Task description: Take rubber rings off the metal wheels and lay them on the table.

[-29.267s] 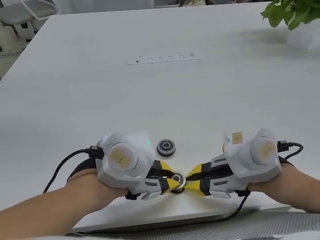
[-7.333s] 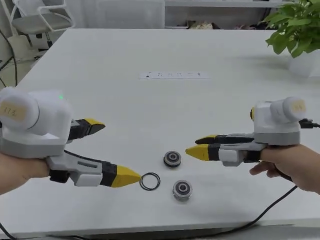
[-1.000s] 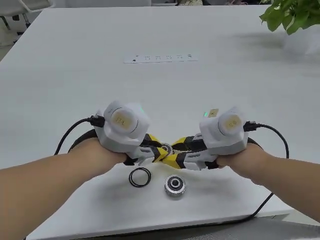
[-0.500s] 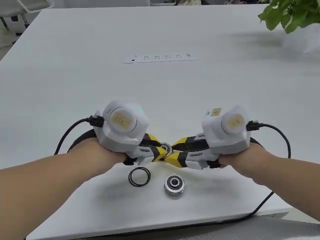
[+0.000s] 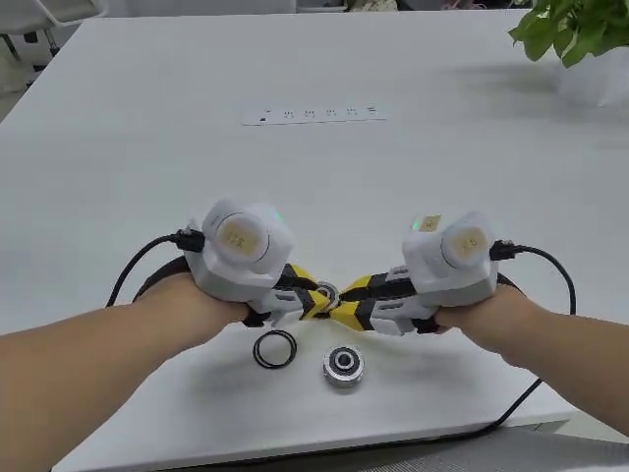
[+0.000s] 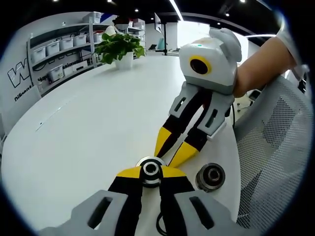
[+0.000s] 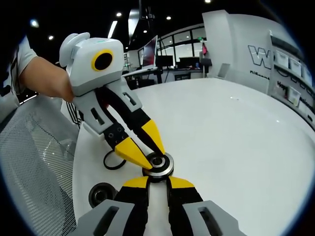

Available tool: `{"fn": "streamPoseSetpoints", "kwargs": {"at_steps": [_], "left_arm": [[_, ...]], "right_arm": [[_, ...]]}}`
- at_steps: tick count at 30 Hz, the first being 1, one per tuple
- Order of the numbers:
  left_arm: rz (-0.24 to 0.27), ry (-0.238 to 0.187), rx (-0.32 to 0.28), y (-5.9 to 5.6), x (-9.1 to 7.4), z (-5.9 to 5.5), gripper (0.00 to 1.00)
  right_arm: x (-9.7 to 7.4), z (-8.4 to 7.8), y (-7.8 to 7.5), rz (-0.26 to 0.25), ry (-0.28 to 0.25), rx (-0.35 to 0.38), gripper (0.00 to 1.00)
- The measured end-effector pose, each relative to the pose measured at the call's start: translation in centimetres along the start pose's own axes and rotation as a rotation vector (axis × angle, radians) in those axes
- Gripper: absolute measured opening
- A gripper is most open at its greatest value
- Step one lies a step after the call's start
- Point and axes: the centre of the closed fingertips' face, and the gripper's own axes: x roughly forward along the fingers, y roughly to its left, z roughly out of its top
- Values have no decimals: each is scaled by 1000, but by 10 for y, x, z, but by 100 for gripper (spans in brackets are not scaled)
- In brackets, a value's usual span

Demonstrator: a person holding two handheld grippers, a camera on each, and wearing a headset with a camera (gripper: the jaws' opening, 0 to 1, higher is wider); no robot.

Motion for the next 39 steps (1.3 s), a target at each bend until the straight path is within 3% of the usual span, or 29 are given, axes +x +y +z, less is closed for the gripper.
{"fn": "streamPoseSetpoints", "kwargs": {"at_steps": [11, 18, 24, 29, 39], "left_arm": [[4, -1, -1, 0, 0, 0, 8], [6, 0, -2, 0, 0, 0, 8], [13, 2, -4, 0, 0, 0, 8], [18, 0, -6, 0, 0, 0, 8], [27, 5, -3, 0, 0, 0, 8]], "right_arm": [[-2, -1, 0, -1, 1, 27, 3], [-3, -1, -3, -12, -2, 87, 0], [-5, -1, -7, -16, -15, 191, 0], [-9, 6, -13, -25, -75, 302, 0], [-9, 9, -13, -33, -81, 292, 0]]}}
